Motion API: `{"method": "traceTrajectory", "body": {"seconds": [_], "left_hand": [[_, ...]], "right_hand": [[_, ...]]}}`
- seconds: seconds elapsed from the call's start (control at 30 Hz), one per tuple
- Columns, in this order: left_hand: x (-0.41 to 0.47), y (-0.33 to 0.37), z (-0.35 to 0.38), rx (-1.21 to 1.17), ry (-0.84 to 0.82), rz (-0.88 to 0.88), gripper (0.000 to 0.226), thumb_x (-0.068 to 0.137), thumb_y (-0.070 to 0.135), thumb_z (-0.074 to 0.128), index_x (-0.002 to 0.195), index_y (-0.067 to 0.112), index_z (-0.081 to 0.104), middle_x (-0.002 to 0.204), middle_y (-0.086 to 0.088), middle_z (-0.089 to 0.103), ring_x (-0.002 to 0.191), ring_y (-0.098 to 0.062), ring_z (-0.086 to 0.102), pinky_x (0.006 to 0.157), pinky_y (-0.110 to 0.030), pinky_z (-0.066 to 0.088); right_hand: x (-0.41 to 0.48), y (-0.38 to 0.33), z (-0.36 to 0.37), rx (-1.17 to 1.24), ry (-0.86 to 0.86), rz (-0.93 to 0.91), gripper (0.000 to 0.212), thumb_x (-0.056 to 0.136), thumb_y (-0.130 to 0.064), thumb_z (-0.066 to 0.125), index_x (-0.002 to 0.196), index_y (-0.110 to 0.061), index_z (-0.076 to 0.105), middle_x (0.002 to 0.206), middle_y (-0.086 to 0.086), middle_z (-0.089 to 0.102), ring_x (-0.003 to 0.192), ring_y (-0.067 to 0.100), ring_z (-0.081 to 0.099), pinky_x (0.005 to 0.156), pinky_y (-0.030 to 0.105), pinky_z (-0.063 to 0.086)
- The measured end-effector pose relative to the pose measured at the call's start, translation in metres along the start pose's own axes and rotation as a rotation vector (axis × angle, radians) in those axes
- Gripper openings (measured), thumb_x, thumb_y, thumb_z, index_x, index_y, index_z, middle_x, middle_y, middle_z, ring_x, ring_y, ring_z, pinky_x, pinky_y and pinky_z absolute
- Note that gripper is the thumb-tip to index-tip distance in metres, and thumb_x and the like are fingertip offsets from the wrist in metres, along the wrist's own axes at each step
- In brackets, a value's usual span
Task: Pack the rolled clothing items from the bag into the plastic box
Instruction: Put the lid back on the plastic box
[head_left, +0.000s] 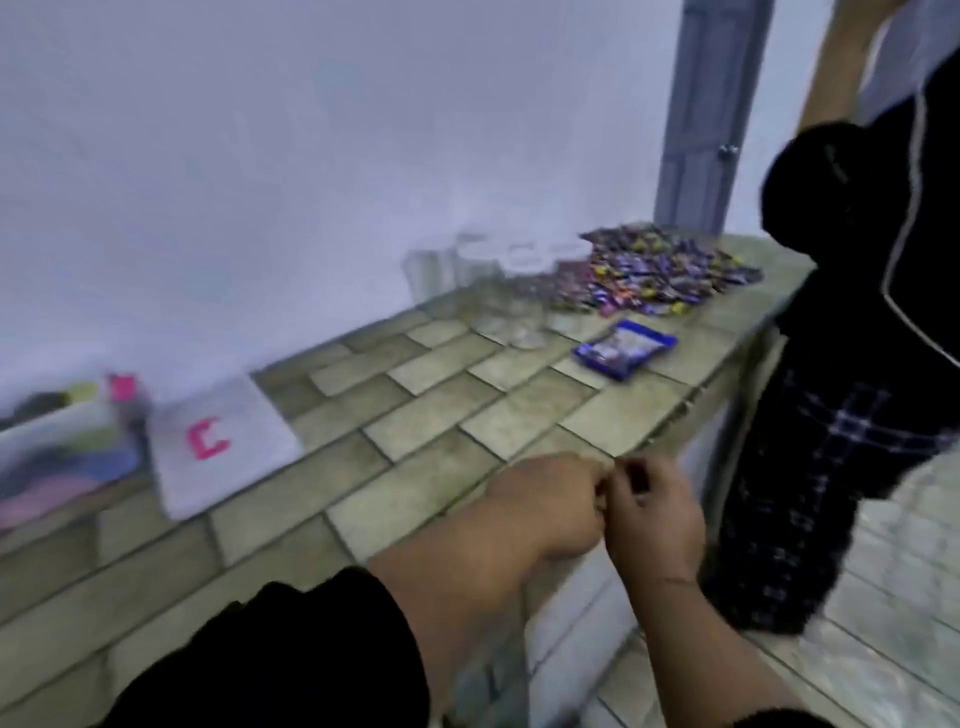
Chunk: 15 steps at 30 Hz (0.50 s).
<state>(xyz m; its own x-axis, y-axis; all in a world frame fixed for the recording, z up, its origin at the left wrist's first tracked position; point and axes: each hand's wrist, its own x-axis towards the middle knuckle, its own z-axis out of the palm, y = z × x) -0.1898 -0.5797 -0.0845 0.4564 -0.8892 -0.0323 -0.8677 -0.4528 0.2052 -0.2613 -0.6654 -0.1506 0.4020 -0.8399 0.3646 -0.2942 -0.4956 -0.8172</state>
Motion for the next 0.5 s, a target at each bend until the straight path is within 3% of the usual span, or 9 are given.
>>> {"method": "traceTrajectory", "body": {"seconds": [0.07,0.17,0.23,0.3,0.4,0.5], "left_hand": [[-0.041,-0.057,-0.039,0.021,0.134,-0.101,0.029,0.084,0.038,0.05,0.111,0.027,0.057,0.116,-0.004,0.057,0.104,-0.028,0.057,0.078,-0.036,0.047],[-0.117,-0.146,-0.052,0.073,0.207,-0.315,0.044,0.084,0.044,0.052,0.125,0.029,0.053,0.131,-0.001,0.05,0.116,-0.024,0.052,0.092,-0.039,0.046],[-0.171,-0.196,-0.035,0.108,0.148,-0.467,0.055,0.083,0.052,0.052,0.133,0.031,0.046,0.145,-0.001,0.039,0.129,-0.023,0.042,0.103,-0.039,0.039],[-0.219,-0.232,-0.005,0.09,0.031,-0.554,0.062,0.084,0.058,0.047,0.14,0.032,0.038,0.153,-0.002,0.028,0.139,-0.022,0.028,0.11,-0.038,0.031],[-0.269,-0.261,0.033,0.022,0.032,-0.556,0.066,0.085,0.063,0.037,0.145,0.039,0.026,0.158,0.004,0.018,0.144,-0.018,0.017,0.114,-0.036,0.021],[-0.294,-0.269,0.049,0.025,0.169,-0.481,0.065,0.085,0.067,0.026,0.145,0.041,0.026,0.158,0.012,0.015,0.145,-0.011,0.011,0.115,-0.032,0.013]], "right_hand": [[-0.011,-0.067,0.029,0.054,-0.084,-0.182,0.014,0.08,-0.019,0.064,0.094,-0.017,0.067,0.092,0.006,0.065,0.085,0.027,0.061,0.075,0.038,0.05],[-0.066,-0.133,0.084,-0.073,-0.433,-0.409,0.037,0.085,-0.036,0.057,0.12,-0.024,0.058,0.121,0.003,0.056,0.111,0.024,0.054,0.092,0.041,0.044],[-0.109,-0.15,0.118,-0.299,-0.711,-0.477,0.055,0.087,-0.052,0.047,0.139,-0.034,0.039,0.148,0.003,0.035,0.135,0.022,0.033,0.107,0.046,0.03],[-0.143,-0.151,0.142,-0.489,-0.911,-0.501,0.069,0.085,-0.066,0.037,0.146,-0.04,0.019,0.159,0.001,0.011,0.145,0.022,0.012,0.112,0.055,0.013],[-0.167,-0.147,0.161,-0.615,-0.972,-0.516,0.079,0.078,-0.077,0.024,0.147,-0.042,0.01,0.161,0.0,-0.001,0.147,0.024,-0.003,0.11,0.061,-0.002],[-0.173,-0.143,0.163,-0.645,-0.915,-0.535,0.081,0.074,-0.081,0.016,0.146,-0.044,0.009,0.161,-0.003,0.001,0.147,0.021,-0.003,0.111,0.06,-0.001]]}}
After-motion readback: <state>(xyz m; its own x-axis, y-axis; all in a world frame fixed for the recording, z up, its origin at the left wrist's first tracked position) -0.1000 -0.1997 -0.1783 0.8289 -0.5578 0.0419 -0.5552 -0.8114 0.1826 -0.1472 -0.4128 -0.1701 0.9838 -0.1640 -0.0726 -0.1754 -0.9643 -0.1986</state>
